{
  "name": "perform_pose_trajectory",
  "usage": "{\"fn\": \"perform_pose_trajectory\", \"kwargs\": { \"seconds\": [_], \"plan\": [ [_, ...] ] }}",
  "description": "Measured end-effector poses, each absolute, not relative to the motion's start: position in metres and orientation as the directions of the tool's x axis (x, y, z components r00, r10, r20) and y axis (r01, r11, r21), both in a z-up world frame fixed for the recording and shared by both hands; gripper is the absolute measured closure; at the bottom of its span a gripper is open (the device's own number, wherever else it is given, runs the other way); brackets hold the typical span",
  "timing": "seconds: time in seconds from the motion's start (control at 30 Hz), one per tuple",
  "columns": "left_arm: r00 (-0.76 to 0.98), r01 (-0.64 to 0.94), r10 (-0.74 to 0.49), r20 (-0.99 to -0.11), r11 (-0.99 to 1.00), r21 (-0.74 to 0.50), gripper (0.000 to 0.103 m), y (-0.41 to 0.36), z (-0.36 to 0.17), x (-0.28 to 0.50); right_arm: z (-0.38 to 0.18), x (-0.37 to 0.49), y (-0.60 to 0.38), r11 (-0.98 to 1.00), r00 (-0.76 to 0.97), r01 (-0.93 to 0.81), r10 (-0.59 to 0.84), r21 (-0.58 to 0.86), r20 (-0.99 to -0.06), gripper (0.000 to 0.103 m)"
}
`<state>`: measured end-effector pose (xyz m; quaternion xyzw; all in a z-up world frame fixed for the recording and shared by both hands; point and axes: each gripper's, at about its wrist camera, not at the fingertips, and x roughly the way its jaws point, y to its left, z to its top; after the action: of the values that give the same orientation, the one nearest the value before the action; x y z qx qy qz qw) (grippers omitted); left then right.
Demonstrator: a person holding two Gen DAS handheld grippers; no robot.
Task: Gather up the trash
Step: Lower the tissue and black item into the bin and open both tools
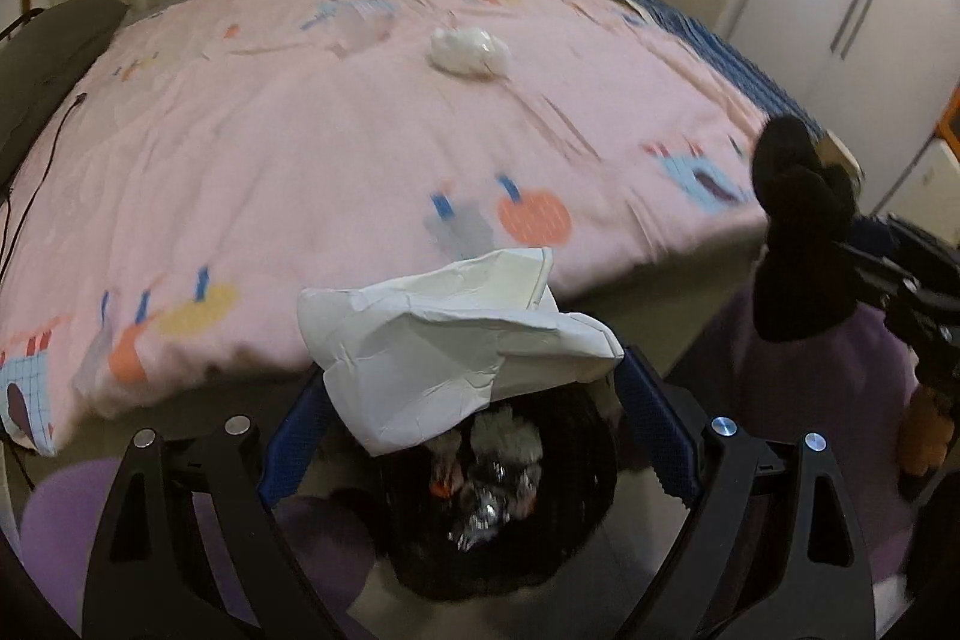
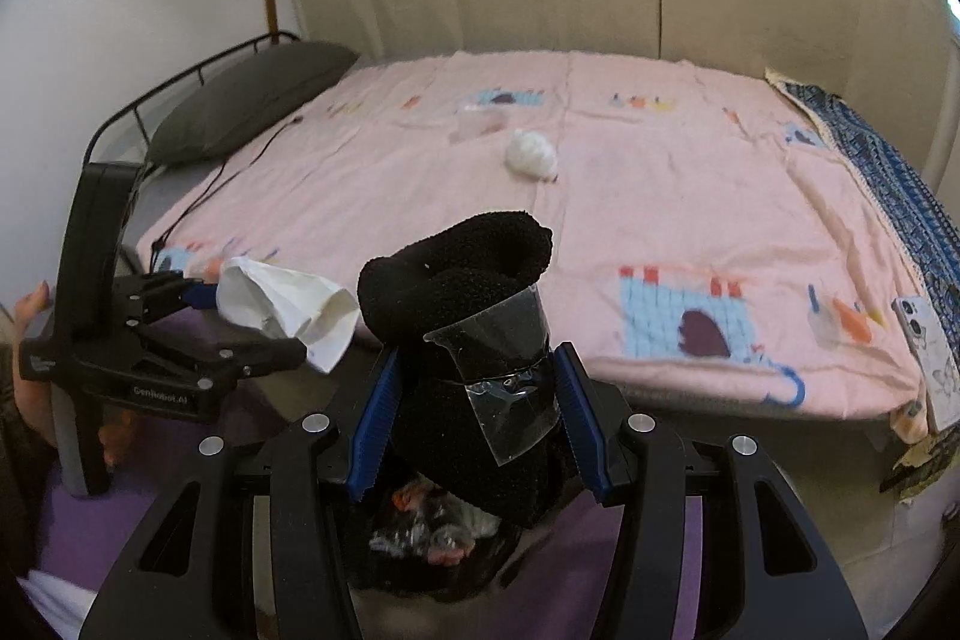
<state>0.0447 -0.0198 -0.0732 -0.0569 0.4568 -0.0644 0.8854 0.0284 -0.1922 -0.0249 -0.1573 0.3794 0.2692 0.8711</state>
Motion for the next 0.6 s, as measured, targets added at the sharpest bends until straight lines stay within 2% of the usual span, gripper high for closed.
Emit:
{"fn": "perform_pose_trajectory", "kwargs": {
  "seconds": [0.4, 0.6],
  "plan": [
    [0.367, 0.102, -0.239, -0.899, 0.971, -0.217, 0.015, -0.045, -0.101, 0.020, -0.070, 0.008, -0.178, 0.783, 0.334, -0.622, 0.244, -0.019, -0.910, 0.054],
    [0.279, 0.100, -0.253, -0.926, 0.967, -0.234, 0.014, -0.048, -0.113, 0.013, -0.089, -0.004, -0.170, 0.761, 0.246, -0.648, 0.188, -0.017, -0.951, 0.054]
  ]
}}
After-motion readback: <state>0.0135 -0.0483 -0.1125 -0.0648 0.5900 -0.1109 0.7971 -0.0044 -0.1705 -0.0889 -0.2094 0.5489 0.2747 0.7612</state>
